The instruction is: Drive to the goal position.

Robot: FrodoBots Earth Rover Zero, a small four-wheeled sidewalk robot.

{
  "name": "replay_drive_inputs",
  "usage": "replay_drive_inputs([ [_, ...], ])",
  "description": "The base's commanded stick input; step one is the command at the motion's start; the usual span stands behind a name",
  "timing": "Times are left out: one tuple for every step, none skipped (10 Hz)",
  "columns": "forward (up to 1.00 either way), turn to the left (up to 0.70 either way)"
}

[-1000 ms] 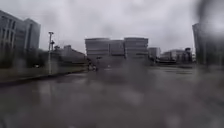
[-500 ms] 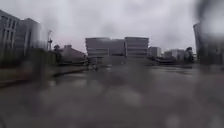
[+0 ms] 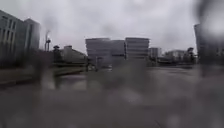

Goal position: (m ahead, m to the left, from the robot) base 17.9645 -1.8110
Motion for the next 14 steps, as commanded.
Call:
replay_drive_inputs([
  [1.0,0.0],
  [1.0,0.0],
  [1.0,0.0],
  [1.0,0.0],
  [1.0,0.0],
  [1.0,0.0],
  [1.0,0.0],
  [1.0,0.0],
  [1.0,0.0],
  [1.0,0.0],
  [1.0,0.0],
  [1.0,0.0],
  [1.0,0.0],
  [1.0,0.0],
])
